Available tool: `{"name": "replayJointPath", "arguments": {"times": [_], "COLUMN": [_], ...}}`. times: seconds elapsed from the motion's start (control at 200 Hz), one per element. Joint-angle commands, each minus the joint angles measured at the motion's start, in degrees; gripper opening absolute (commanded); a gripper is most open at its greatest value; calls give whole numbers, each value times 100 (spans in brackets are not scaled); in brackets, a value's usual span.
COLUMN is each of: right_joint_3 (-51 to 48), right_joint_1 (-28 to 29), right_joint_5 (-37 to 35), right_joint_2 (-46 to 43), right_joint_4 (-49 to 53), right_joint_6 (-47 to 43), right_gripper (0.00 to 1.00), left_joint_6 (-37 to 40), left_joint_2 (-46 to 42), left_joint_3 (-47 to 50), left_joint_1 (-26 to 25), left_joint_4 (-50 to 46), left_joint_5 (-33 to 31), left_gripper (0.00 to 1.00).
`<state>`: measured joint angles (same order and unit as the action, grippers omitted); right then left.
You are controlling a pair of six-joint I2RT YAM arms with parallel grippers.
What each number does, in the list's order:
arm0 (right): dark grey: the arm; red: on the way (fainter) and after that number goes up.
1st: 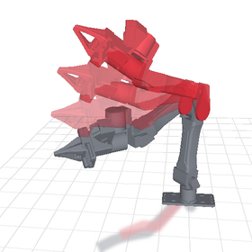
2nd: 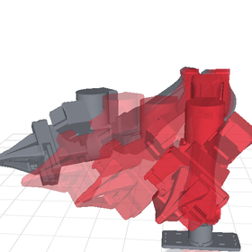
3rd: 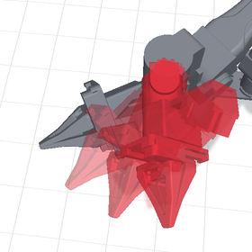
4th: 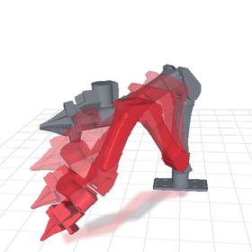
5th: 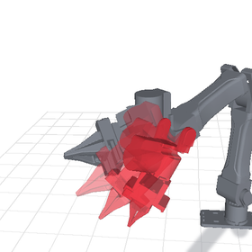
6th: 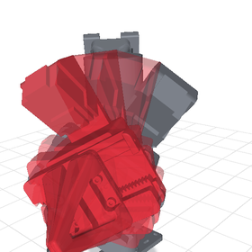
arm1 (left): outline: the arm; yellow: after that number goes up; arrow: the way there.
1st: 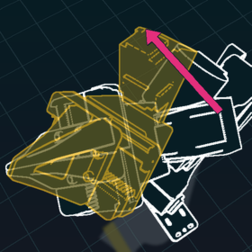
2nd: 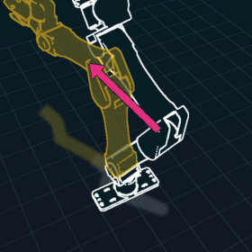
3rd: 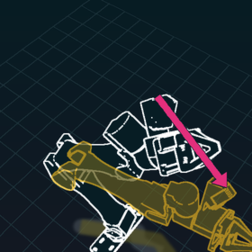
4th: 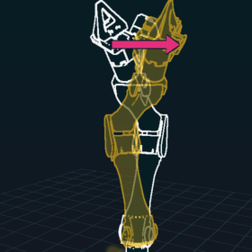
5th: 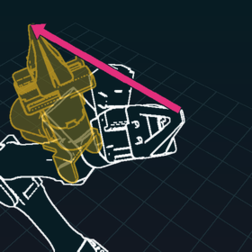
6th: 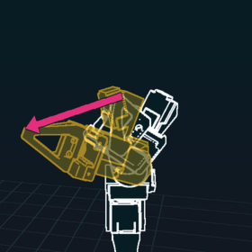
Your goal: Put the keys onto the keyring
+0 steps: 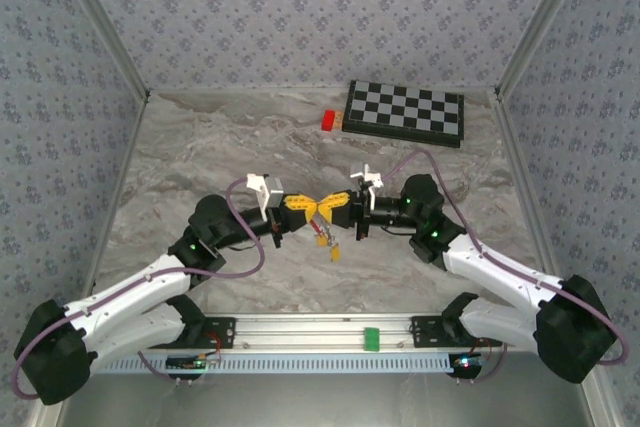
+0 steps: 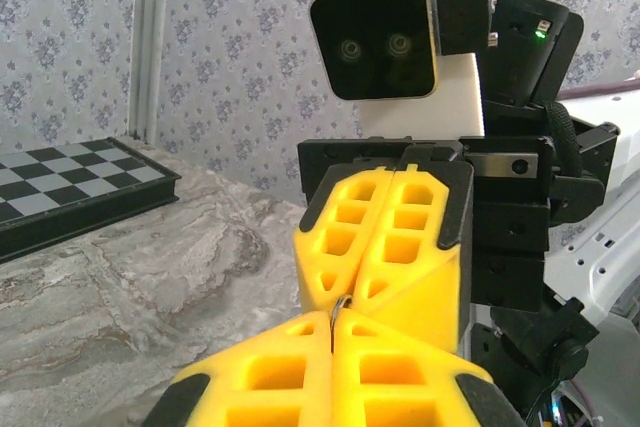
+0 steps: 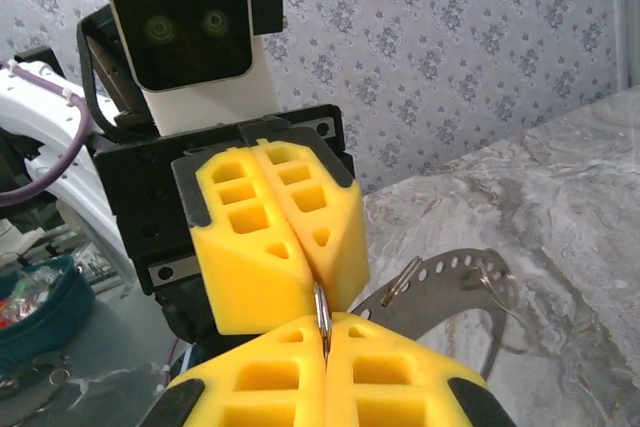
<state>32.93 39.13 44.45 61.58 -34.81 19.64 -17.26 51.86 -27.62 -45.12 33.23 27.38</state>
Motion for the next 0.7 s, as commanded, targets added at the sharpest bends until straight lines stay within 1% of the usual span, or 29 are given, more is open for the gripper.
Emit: {"name": "replayJointPath", "arguments": {"times": [0.0,0.145,0.21,0.3,0.355,0.38,0.455,0.535,0.695], "right_joint_3": [212,287,344,496,659,746,1032,1262,1457], "right_joint_1": [17,-94,-171,-269,-307,-326,-345,-363,-354], "right_joint_5": [75,90,147,351,405,429,505,674,937], "right_joint_2": [-37,-252,-335,-399,-410,-400,-328,-223,-46], "right_joint_4": [185,784,1101,1640,2150,2405,3123,3629,3945], "right_joint_6": [-238,-589,-761,-1030,-1316,-1448,-1857,-2141,-2338], "right_gripper": [0,0,0,0,0,0,0,0,0], "left_joint_6": [-35,39,125,241,330,366,452,592,815], "left_joint_2": [-86,-173,-222,-284,-310,-319,-316,-286,-254], "left_joint_3": [-77,-116,-143,-182,-228,-246,-311,-424,-546], "left_joint_1": [-32,-32,-32,-19,-6,2,22,23,31], "left_joint_4": [287,-25,-221,-510,-729,-827,-1018,-1326,-1711], "left_joint_5": [32,-39,-26,38,77,91,270,446,504], "left_gripper": [0,0,9,16,18,21,22,22,23]}}
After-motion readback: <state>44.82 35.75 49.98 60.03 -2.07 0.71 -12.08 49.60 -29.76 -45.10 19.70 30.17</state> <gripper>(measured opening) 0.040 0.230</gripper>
